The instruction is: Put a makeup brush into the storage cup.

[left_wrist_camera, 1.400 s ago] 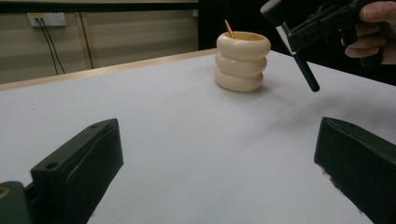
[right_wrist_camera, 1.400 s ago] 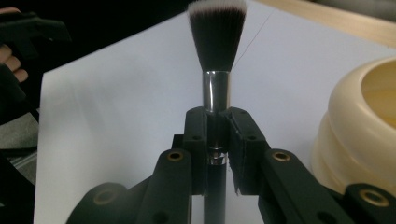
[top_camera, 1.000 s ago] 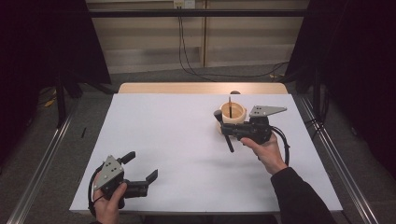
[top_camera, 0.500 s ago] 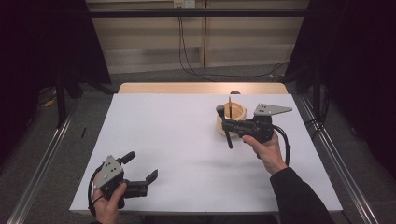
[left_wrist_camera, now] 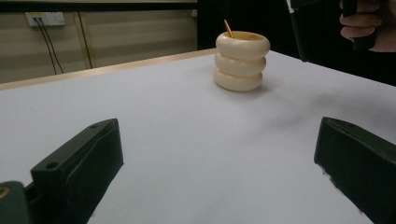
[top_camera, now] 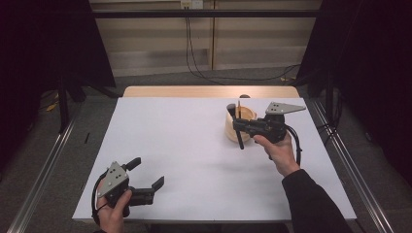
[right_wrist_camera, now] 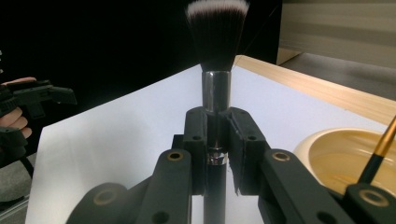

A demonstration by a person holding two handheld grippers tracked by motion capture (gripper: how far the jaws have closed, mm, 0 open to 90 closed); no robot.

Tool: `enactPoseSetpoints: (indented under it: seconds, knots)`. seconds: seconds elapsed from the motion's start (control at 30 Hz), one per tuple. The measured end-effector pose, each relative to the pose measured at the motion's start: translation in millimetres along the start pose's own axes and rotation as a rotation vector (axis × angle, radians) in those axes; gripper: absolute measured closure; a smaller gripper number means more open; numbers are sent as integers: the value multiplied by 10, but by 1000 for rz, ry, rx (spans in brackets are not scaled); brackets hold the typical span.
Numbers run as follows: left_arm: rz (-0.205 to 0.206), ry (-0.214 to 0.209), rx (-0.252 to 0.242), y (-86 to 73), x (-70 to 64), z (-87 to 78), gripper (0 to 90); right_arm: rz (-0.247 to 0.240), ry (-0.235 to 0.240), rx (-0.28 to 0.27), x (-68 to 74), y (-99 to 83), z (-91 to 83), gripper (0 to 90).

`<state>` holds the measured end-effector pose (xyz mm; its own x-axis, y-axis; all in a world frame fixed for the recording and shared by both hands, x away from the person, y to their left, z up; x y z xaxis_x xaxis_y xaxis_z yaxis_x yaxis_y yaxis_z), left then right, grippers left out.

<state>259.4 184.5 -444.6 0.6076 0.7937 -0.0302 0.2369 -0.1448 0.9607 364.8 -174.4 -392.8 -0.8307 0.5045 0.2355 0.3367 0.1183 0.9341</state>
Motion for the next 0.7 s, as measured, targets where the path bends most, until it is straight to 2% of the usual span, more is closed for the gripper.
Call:
enactPoseSetpoints:
  seconds: [0.17, 0.27, 0.7]
  knots:
    - [-3, -5, -2, 0, -3, 3, 10, -5, -5, 0, -40, 80, -24, 778]
    - [-1, 0, 1, -1, -3, 3, 10, 9, -16, -4, -90, 84, -32, 778]
    - [2, -1, 3, -3, -4, 5, 10, -9, -53, -9, -177, 258, -82, 778]
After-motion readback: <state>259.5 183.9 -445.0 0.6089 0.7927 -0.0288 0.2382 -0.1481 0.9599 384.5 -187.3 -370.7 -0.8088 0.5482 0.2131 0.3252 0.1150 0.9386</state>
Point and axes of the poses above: each handheld gripper's, and its own axes: z roughly forward along the jaws, y roughly out of its top, x roughly to its left, the point moved 5 cm from there along z, roughly forward along the jaws, and after that the axes turned 6 degrees about y, right-handed, at the moved point
